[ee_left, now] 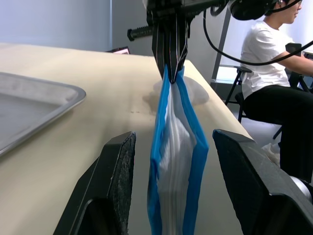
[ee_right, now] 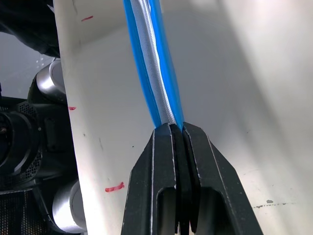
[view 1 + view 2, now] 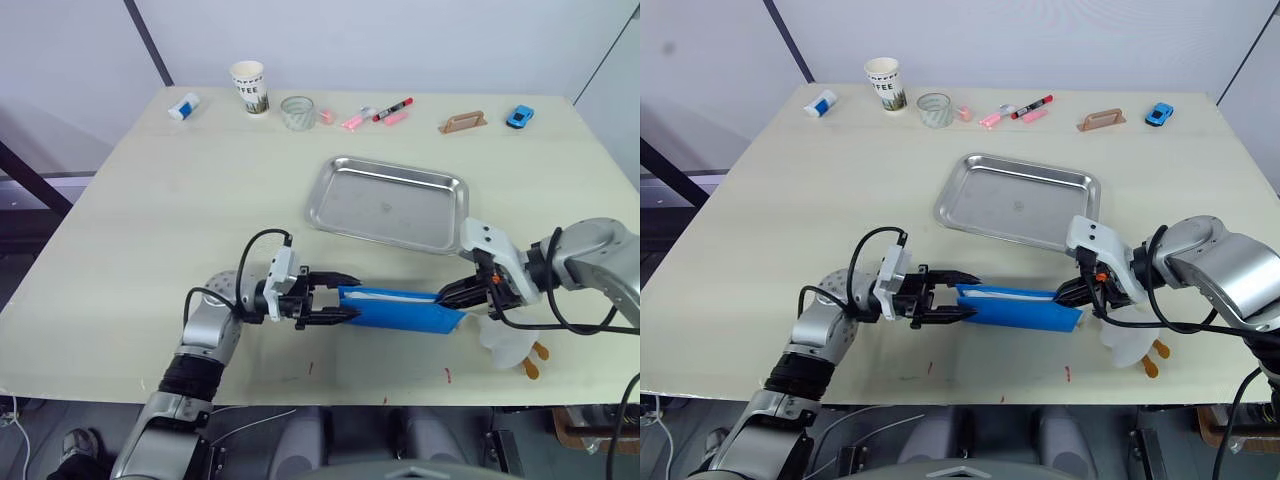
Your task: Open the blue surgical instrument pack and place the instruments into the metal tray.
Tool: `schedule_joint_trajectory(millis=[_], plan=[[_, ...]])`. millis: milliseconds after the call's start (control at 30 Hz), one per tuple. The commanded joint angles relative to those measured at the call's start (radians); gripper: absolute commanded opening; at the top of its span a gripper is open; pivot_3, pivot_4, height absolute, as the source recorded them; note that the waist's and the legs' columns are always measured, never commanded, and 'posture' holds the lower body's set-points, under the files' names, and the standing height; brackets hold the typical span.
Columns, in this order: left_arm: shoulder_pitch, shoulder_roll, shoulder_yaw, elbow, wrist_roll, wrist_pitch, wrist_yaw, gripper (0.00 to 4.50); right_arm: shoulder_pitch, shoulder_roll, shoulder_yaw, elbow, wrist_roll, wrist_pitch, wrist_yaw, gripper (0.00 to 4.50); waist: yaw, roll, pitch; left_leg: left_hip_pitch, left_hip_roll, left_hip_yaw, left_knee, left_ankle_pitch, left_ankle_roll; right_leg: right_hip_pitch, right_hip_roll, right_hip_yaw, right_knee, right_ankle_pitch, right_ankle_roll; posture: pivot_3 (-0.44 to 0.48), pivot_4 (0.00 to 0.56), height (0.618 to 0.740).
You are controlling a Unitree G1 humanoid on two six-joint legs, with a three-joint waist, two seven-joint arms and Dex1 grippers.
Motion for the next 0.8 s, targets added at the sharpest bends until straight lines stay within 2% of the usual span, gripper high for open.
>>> schedule_joint_trajectory(millis=[33, 100, 133, 167, 200, 500, 600, 667, 700, 767, 800], plan=[[-0.013, -0.009, 0.009, -0.007, -0.015, -0.014, -0.011, 1.91, 0.018, 0.010, 0.012, -0.025, 0.007, 0.004, -0.007, 0.00, 0.000, 0.000, 0.000, 0.000, 0.000, 0.000, 0.000, 0.000, 0.000, 0.000, 0.000, 0.000, 0.000, 0.000, 0.000, 0.000, 0.150, 0.740], [-0.011, -0.010, 0.010, -0.008, -0.018, -0.012, -0.013, 1.02, 0.019, 0.010, 0.011, -0.027, 0.008, 0.004, -0.008, 0.00, 0.000, 0.000, 0.000, 0.000, 0.000, 0.000, 0.000, 0.000, 0.000, 0.000, 0.000, 0.000, 0.000, 0.000, 0.000, 0.000, 0.150, 0.740], [-0.010, -0.010, 0.011, -0.009, -0.019, -0.012, -0.015, 0.77, 0.020, 0.009, 0.010, -0.029, 0.008, 0.004, -0.009, 0.00, 0.000, 0.000, 0.000, 0.000, 0.000, 0.000, 0.000, 0.000, 0.000, 0.000, 0.000, 0.000, 0.000, 0.000, 0.000, 0.000, 0.150, 0.740], [-0.009, -0.011, 0.012, -0.010, -0.021, -0.012, -0.015, 0.25, 0.021, 0.009, 0.010, -0.029, 0.007, 0.003, -0.009, 0.00, 0.000, 0.000, 0.000, 0.000, 0.000, 0.000, 0.000, 0.000, 0.000, 0.000, 0.000, 0.000, 0.000, 0.000, 0.000, 0.000, 0.150, 0.740], [-0.009, -0.013, 0.013, -0.011, -0.024, -0.010, -0.015, 0.04, 0.021, 0.009, 0.010, -0.029, 0.007, 0.003, -0.010, 0.00, 0.000, 0.000, 0.000, 0.000, 0.000, 0.000, 0.000, 0.000, 0.000, 0.000, 0.000, 0.000, 0.000, 0.000, 0.000, 0.000, 0.150, 0.740], [-0.013, -0.010, 0.019, -0.015, -0.016, -0.020, -0.004, 0.04, 0.025, 0.045, -0.014, 0.002, -0.026, -0.047, -0.047, 0.00, -0.001, 0.000, 0.000, 0.000, 0.000, 0.000, 0.000, 0.000, 0.000, 0.000, 0.000, 0.000, 0.000, 0.000, 0.000, 0.000, 0.150, 0.740], [-0.011, -0.007, 0.023, -0.020, -0.014, -0.018, 0.001, 0.00, 0.036, 0.051, -0.037, 0.016, -0.044, -0.091, -0.052, 1.03, 0.000, 0.000, 0.001, 0.000, 0.000, 0.000, 0.000, 0.000, 0.000, 0.000, 0.000, 0.000, 0.000, 0.000, 0.000, 0.000, 0.150, 0.740], [-0.010, -0.003, 0.027, -0.024, -0.011, -0.017, 0.008, 0.00, 0.076, 0.036, -0.091, 0.009, -0.020, -0.112, -0.034, 2.00, 0.003, 0.000, 0.001, -0.001, 0.000, 0.000, 0.000, 0.000, 0.000, 0.000, 0.000, 0.000, 0.000, 0.000, 0.000, 0.000, 0.150, 0.740], [-0.010, -0.001, 0.028, -0.025, -0.009, -0.018, 0.012, 0.00, 0.109, 0.017, -0.124, 0.000, -0.006, -0.125, -0.018, 2.67, 0.004, 0.000, 0.001, -0.001, 0.000, -0.001, 0.000, 0.000, 0.000, 0.000, 0.000, -0.001, -0.001, 0.000, 0.000, 0.000, 0.150, 0.740], [-0.011, 0.002, 0.033, -0.022, 0.000, -0.025, 0.024, 0.00, 0.168, -0.003, -0.189, -0.010, 0.015, -0.151, -0.004, 3.72, 0.005, 0.000, 0.002, -0.002, -0.001, -0.001, 0.000, 0.000, 0.000, 0.000, -0.001, -0.001, -0.001, 0.000, 0.000, 0.000, 0.150, 0.740], [-0.011, 0.005, 0.036, -0.018, 0.002, -0.031, 0.025, 0.00, 0.211, -0.014, -0.237, -0.016, 0.029, -0.165, -0.003, 3.88, 0.005, 0.000, 0.002, -0.002, -0.001, -0.001, 0.000, 0.000, 0.000, 0.000, -0.001, -0.001, -0.001, 0.000, 0.000, 0.000, 0.150, 0.740]])
